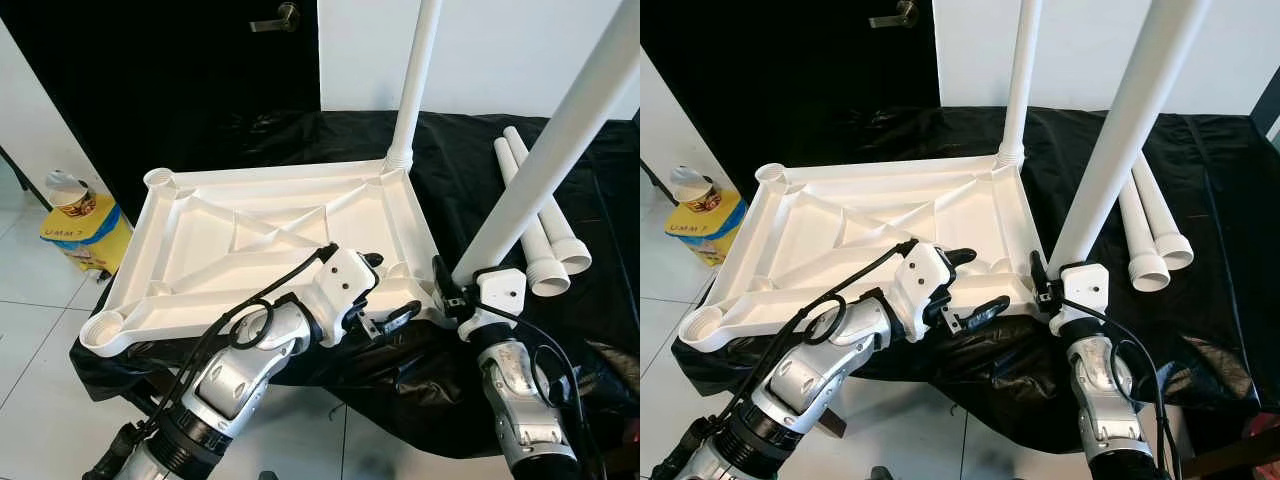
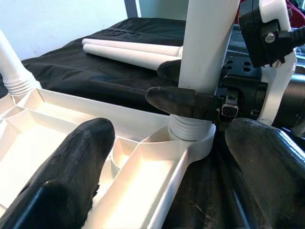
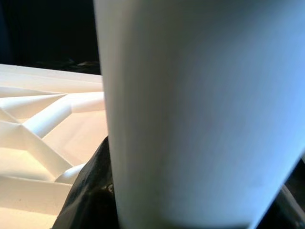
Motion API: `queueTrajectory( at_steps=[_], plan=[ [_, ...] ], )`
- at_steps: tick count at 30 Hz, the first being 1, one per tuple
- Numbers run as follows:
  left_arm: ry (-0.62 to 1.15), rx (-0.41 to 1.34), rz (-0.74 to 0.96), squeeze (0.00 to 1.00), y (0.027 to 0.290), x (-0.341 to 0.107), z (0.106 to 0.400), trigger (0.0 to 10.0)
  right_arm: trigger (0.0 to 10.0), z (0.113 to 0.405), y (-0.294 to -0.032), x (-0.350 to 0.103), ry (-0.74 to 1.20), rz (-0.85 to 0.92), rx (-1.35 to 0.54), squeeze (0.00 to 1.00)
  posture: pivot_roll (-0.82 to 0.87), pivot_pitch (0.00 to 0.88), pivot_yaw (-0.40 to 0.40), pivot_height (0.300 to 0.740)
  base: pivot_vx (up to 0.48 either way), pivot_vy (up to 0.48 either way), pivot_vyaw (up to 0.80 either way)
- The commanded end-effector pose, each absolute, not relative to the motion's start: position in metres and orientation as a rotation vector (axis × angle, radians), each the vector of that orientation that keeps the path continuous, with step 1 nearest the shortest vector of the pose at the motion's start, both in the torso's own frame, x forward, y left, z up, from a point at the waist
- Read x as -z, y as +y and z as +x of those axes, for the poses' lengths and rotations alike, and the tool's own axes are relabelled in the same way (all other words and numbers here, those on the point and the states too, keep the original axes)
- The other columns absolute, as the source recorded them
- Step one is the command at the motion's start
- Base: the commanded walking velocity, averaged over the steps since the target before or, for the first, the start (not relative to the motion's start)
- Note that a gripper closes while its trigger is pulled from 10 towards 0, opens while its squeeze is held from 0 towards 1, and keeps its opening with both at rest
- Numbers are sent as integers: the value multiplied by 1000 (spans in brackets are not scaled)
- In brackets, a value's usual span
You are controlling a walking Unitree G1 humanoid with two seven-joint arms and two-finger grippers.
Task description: Building children table
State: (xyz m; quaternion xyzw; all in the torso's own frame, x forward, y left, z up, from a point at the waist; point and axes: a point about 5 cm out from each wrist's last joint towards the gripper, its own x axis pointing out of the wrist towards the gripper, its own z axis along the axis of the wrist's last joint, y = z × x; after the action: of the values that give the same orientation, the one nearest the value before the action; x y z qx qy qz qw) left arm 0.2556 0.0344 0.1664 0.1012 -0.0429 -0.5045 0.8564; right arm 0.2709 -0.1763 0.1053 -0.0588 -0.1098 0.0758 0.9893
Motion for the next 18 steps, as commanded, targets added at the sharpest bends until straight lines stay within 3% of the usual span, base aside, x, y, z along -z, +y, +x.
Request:
queueTrajectory(
  at_steps=[1,18],
  plan=[
    [-71,1153,216,0,33,-165,249,10000,10000,263,-178,-79,-92,-103,-167,0,15,48,36,740,0,0,0],
    [-81,1083,193,0,38,-169,254,10000,10000,271,-189,-100,-162,-59,-180,0,19,58,6,740,0,0,0]
  ],
)
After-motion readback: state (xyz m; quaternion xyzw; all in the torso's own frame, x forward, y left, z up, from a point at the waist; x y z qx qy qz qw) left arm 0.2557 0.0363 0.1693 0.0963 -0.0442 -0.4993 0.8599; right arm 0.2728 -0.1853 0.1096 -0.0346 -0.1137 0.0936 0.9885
